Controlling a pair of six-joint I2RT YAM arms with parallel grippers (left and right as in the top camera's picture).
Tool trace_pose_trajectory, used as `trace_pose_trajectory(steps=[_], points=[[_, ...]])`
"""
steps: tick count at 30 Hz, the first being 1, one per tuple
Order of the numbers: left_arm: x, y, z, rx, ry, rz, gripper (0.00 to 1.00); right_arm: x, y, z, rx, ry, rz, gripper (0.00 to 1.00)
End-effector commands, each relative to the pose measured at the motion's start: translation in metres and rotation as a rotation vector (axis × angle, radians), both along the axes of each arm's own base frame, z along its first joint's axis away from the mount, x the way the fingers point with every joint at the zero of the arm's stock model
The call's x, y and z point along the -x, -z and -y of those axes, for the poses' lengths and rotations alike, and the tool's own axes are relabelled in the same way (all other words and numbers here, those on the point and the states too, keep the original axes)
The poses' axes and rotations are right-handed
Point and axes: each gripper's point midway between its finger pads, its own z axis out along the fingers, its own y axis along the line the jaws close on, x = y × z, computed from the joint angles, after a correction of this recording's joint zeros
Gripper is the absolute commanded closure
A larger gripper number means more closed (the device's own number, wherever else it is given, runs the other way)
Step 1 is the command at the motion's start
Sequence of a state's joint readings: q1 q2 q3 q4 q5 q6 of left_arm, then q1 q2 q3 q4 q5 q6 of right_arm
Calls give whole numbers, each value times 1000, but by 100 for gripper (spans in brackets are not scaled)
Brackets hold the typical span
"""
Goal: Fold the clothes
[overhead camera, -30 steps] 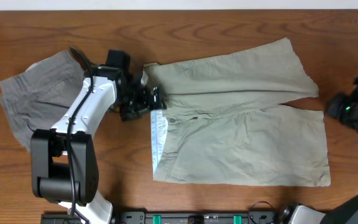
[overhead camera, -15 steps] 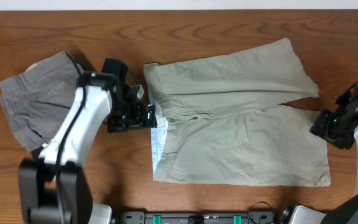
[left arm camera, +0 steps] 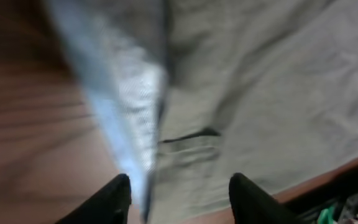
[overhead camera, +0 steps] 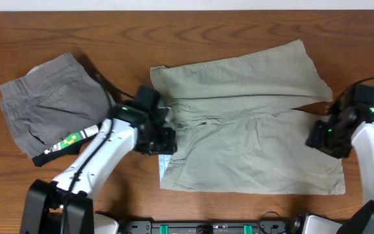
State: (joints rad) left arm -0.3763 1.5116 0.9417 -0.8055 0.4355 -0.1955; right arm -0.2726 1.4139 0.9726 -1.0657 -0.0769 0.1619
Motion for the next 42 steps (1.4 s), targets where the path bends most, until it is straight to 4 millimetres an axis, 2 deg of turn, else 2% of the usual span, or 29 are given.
trace_pose_trajectory(steps=[1,5,13,19,24,28,33,38,42], points=[[6,4,19,27,13,-19,48,6,18,-17,-15,-2,-19,54],[6,12,31,28,33,-18,48,10,39,-24,-18,-10,-16,53],[7,48,31,-14,-30,-134,47,21,63,-27,-19,-1,-17,53],[5,75,33,-32,-31,-175,47,14,71,-25,-13,-1,13,53],[-4,93,34,-29,-46,-171,47,7,86,-28,-41,-3,-1,53],[-23,97,30,-4,-83,-126,47,-2,102,-31,-66,-5,0,53],[-63,94,17,46,-164,-26,47,-34,114,-32,-88,-12,102,52],[-97,86,-2,78,-243,52,47,-70,107,-29,-89,13,247,49],[-111,79,-10,104,-271,75,47,-83,99,-33,-118,1,297,49]])
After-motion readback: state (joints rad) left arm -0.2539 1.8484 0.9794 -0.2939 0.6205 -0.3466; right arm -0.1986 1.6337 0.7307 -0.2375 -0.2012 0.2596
